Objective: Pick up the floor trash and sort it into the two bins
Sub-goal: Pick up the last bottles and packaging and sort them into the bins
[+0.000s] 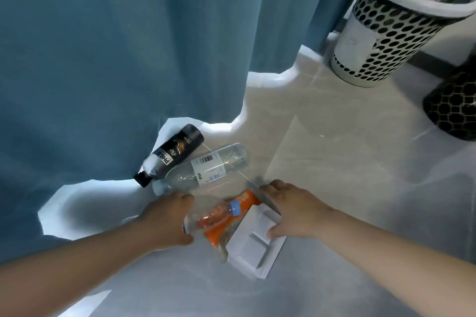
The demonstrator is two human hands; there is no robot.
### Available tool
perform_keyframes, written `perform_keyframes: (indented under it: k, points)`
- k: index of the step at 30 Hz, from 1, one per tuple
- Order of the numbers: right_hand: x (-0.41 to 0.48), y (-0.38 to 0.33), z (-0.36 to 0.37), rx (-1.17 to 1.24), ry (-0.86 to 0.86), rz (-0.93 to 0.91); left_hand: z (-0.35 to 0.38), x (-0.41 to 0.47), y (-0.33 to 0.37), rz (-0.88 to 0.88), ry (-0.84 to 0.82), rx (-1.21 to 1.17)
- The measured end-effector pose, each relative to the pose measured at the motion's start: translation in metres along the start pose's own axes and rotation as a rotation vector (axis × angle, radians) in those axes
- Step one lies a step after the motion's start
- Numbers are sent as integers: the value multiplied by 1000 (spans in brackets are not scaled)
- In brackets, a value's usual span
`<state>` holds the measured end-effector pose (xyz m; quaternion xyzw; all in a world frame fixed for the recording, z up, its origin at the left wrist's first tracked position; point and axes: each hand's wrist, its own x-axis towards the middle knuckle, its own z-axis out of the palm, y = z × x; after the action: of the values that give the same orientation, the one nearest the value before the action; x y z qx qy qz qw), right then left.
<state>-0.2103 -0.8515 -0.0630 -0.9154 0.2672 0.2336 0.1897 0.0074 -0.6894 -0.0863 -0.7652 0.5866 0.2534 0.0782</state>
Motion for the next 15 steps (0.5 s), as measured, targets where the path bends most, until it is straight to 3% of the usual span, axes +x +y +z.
perform_keyframes:
  k: [8, 15]
  points:
    - [1, -11, 15, -34, -21, -19, 7, -2, -7, -110, 37, -194]
    - [17, -24, 7, -170, -49, -149, 13, -6, -10, -130, 78, -265]
